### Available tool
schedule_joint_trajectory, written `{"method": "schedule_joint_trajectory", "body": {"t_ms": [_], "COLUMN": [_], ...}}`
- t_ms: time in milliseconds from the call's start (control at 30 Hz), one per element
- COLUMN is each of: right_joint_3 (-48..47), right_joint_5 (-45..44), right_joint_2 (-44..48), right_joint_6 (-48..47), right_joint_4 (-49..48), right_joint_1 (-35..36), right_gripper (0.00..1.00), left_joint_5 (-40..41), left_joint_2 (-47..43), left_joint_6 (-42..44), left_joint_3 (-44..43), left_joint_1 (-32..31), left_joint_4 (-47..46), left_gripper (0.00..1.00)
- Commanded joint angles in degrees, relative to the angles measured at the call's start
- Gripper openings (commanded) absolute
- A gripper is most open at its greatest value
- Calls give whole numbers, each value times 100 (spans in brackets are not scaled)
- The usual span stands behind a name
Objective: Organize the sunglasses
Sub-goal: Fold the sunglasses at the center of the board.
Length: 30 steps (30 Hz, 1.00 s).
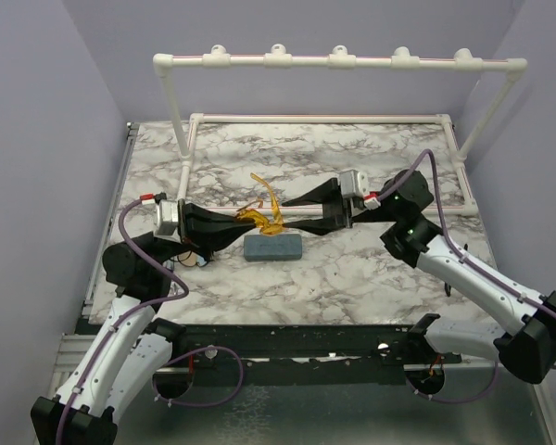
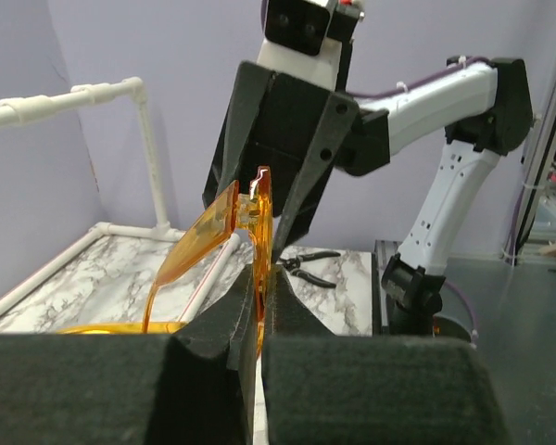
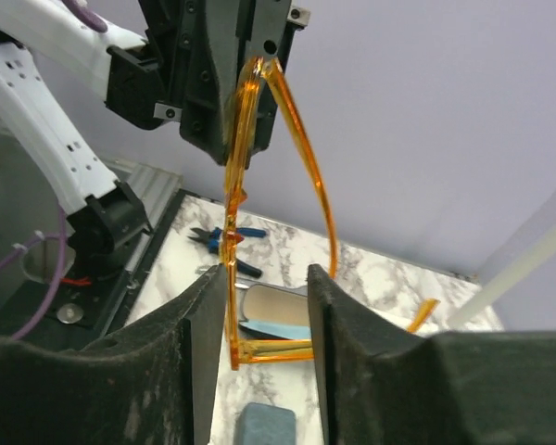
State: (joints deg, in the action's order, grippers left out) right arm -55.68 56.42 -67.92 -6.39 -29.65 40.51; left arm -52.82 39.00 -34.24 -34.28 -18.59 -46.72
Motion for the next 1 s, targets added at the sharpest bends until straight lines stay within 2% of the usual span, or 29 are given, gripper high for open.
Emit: {"method": "schedule_joint_trajectory", "body": {"t_ms": [0, 67, 167, 300, 367, 400, 600, 733, 833, 967], "right_joint_3": [-122, -296, -713, -1108, -1133, -1350, -1351, -1308, -1303, -1113], "right_joint_5": [-509, -458, -343, -445, -590, -596, 437, 863, 767, 318], "right_joint_2": [380, 385, 111, -529, -883, -1462, -2023, -2211, -2234, -1971], "right_joint_6": [-660, -852, -1203, -1093, -694, -599, -954, -1379, -1758, -1667], "right_joint_4": [1039, 1348, 1862, 1653, 1043, 517, 861, 1797, 2697, 2853], "right_joint_1": [13, 16, 9, 30, 70, 317, 556, 559, 551, 504], "right_gripper": [39, 23, 7, 1, 1, 1, 0, 0, 0, 0], "left_joint_5": [-874, -1089, -872, -294, -297, -365, -432, -577, -523, -477], "left_joint_2": [20, -27, -91, 17, -14, 5, 19, 11, 11, -18], "left_joint_6": [874, 1721, 4147, 5917, 6393, 6716, 6651, 6677, 6736, 7232], "left_joint_3": [-140, -221, -514, -789, -848, -993, -1203, -1141, -1177, -1186], "left_joint_1": [-31, -35, -35, -33, -40, -68, -77, -91, -110, -124], "left_joint_4": [445, 1314, 3545, 5354, 5796, 6238, 6309, 6394, 6403, 6725], "left_gripper": [0, 0, 0, 0, 0, 0, 0, 0, 0, 0]}}
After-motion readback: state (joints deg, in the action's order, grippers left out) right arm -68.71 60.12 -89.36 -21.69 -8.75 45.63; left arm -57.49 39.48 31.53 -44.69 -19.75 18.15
